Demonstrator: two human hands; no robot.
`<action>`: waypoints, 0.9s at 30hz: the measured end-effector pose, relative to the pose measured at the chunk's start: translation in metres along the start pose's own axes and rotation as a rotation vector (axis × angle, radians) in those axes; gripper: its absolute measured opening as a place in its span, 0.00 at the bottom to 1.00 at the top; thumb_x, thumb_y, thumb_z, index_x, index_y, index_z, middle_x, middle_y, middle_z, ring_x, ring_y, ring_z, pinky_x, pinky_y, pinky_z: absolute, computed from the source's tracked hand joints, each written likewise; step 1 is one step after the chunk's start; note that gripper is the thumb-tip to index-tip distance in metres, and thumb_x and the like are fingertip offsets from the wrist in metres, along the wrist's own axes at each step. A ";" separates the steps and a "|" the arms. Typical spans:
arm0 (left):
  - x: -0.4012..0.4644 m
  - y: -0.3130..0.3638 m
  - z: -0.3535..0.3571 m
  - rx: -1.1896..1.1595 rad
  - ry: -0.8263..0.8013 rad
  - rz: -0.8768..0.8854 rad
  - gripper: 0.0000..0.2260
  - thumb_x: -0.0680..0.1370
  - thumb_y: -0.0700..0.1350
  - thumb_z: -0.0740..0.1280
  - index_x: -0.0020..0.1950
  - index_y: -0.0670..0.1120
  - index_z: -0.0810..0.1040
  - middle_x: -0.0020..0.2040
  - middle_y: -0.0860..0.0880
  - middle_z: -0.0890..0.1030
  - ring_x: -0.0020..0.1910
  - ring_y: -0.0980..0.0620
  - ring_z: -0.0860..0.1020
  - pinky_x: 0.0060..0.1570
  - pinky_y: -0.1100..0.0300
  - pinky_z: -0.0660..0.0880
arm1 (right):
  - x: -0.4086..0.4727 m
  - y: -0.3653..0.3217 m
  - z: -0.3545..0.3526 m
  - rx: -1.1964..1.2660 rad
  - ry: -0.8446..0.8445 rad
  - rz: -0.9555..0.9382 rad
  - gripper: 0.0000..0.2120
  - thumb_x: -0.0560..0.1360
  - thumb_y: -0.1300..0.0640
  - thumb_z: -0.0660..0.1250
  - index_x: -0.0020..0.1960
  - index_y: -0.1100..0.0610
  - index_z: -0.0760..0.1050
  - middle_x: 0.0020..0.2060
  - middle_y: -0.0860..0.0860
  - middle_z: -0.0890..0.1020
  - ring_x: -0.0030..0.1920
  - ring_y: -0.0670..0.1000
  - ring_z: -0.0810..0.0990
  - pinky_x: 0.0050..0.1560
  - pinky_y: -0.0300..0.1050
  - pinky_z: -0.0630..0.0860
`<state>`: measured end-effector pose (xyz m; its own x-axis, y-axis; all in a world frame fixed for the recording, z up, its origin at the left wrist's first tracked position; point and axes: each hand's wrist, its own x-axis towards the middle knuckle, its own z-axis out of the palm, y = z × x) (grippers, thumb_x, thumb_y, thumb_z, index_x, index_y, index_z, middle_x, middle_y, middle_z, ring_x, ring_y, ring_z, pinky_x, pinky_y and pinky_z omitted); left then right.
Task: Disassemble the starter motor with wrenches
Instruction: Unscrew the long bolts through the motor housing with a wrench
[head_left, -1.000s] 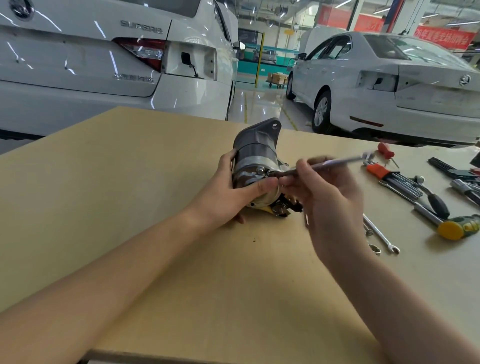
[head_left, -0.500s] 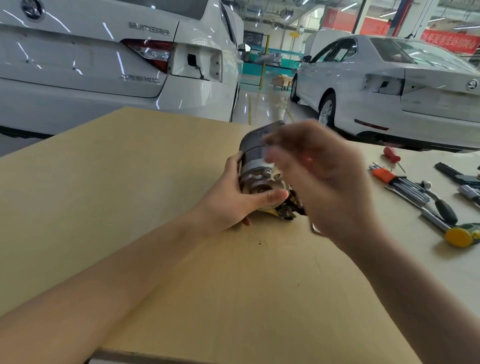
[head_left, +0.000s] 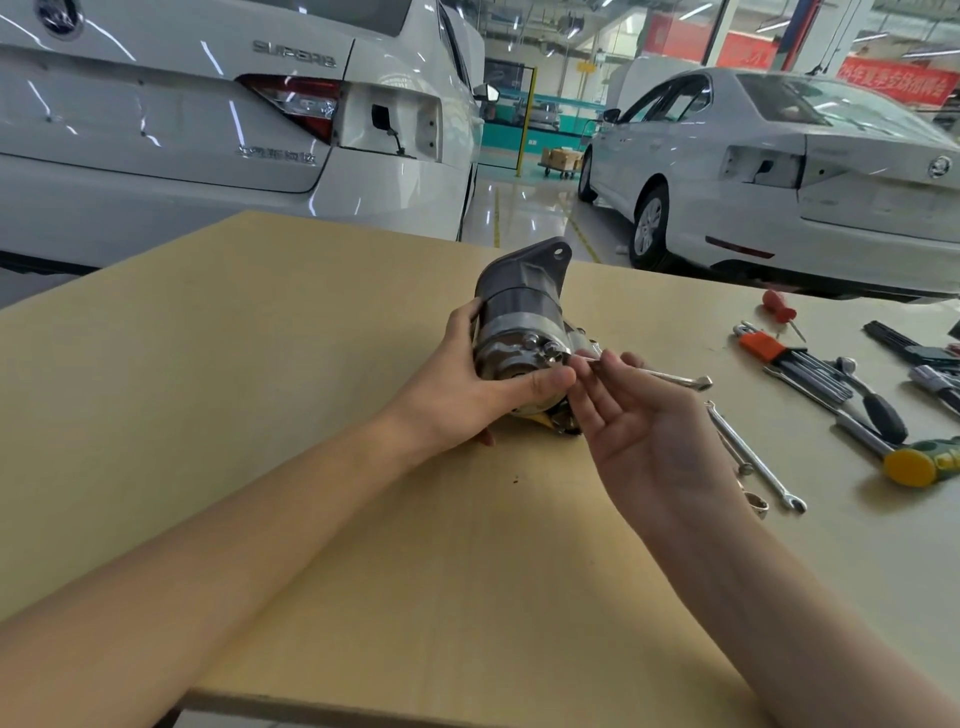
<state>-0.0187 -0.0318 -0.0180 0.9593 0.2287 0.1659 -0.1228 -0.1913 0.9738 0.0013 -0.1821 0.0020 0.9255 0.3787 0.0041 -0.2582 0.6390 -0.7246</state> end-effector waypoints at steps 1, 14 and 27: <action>0.000 0.000 0.000 -0.008 0.000 0.001 0.55 0.58 0.64 0.79 0.77 0.55 0.53 0.58 0.56 0.76 0.50 0.57 0.81 0.26 0.60 0.76 | 0.000 0.000 0.000 0.007 0.008 -0.002 0.24 0.77 0.69 0.60 0.25 0.58 0.80 0.31 0.54 0.82 0.34 0.49 0.84 0.34 0.36 0.79; 0.006 -0.009 0.000 0.014 0.005 0.049 0.52 0.61 0.66 0.76 0.77 0.55 0.52 0.59 0.54 0.76 0.45 0.53 0.82 0.27 0.58 0.76 | 0.001 -0.008 0.003 -0.467 -0.048 -0.441 0.06 0.75 0.69 0.67 0.45 0.59 0.73 0.34 0.55 0.82 0.34 0.49 0.83 0.36 0.40 0.79; 0.002 -0.008 0.000 0.102 -0.018 0.007 0.43 0.64 0.60 0.77 0.72 0.49 0.60 0.53 0.51 0.79 0.38 0.58 0.81 0.27 0.63 0.74 | -0.008 -0.021 0.034 -1.076 -0.441 -0.916 0.08 0.76 0.67 0.65 0.53 0.59 0.76 0.40 0.50 0.80 0.42 0.45 0.79 0.45 0.40 0.76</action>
<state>-0.0156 -0.0295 -0.0251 0.9629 0.2103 0.1693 -0.1041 -0.2894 0.9515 -0.0102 -0.1758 0.0400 0.4412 0.4211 0.7925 0.8624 0.0451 -0.5042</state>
